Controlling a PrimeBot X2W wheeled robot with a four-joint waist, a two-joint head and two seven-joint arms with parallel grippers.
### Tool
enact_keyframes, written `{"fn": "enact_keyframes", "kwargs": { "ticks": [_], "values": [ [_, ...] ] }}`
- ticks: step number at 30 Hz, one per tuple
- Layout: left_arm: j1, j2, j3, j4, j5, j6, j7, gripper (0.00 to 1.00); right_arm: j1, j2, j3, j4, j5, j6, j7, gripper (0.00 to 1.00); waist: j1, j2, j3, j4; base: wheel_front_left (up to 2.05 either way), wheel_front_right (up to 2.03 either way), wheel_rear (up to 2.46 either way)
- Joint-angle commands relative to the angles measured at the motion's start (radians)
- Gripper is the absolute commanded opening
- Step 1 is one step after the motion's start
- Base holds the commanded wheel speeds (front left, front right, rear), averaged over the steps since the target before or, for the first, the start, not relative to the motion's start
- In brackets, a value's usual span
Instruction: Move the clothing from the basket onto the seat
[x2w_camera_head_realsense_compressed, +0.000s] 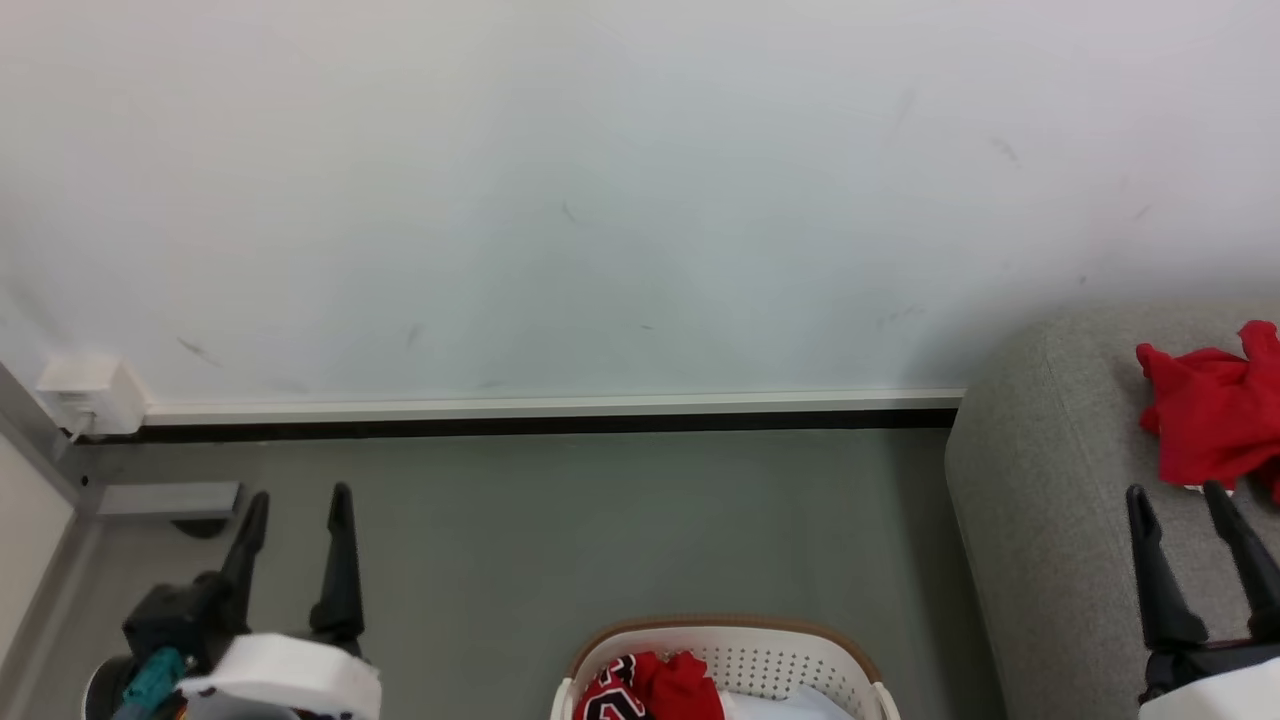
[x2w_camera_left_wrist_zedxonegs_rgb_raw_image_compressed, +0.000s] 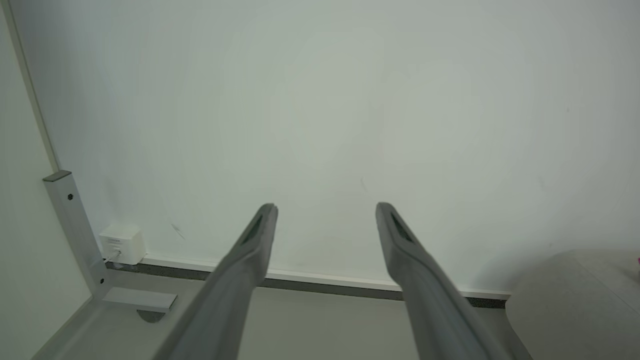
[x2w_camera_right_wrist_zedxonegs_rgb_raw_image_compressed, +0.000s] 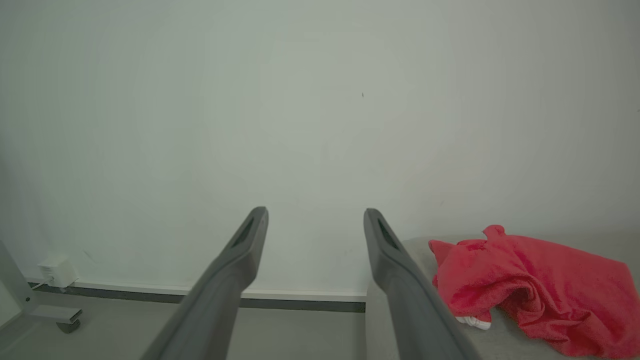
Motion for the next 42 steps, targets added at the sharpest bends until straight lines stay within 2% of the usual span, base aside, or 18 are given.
{"fn": "enact_keyframes", "kwargs": {
  "ticks": [1,6,9,15,29,37,42],
  "values": [
    [0.042,-0.001,0.017,-0.008,0.050,-0.001,0.000,1.00,0.034,0.025,-0.009,-0.010,-0.036,-0.002,-0.008,1.00,0.0003,-0.0001,-0.002,0.014,0.00,0.00,0.00],
    [0.113,-0.058,0.071,-0.023,0.103,-0.030,0.000,1.00,0.082,0.102,-0.052,-0.023,-0.095,-0.002,-0.009,1.00,0.0003,-0.0001,0.006,0.026,0.00,0.00,0.00],
    [0.113,-0.094,0.088,-0.017,0.128,-0.057,0.000,1.00,0.075,0.116,-0.044,-0.019,-0.112,-0.002,-0.008,1.00,0.0003,-0.0001,0.015,0.034,0.00,0.00,0.00],
    [0.080,-0.125,0.128,0.003,0.168,-0.112,0.000,1.00,0.039,0.120,-0.023,-0.013,-0.125,-0.002,-0.007,1.00,0.0003,-0.0001,0.033,0.032,0.00,0.00,0.00],
    [0.058,-0.166,0.181,0.015,0.237,-0.173,0.000,1.00,0.012,0.122,-0.007,0.000,-0.125,-0.002,-0.007,1.00,0.0003,-0.0001,0.060,0.004,0.00,0.00,0.00],
    [-0.048,-0.181,0.087,0.028,0.287,-0.221,0.000,1.00,-0.067,0.121,-0.041,-0.055,-0.145,-0.002,-0.007,1.00,0.0003,-0.0001,0.192,-0.046,0.00,0.00,0.00],
    [-0.149,-0.176,-0.013,0.143,0.321,-0.242,0.009,1.00,-0.133,0.138,-0.067,-0.086,-0.154,-0.002,-0.007,1.00,0.0003,-0.0001,0.313,-0.098,0.00,0.00,0.00]
  ]
}}
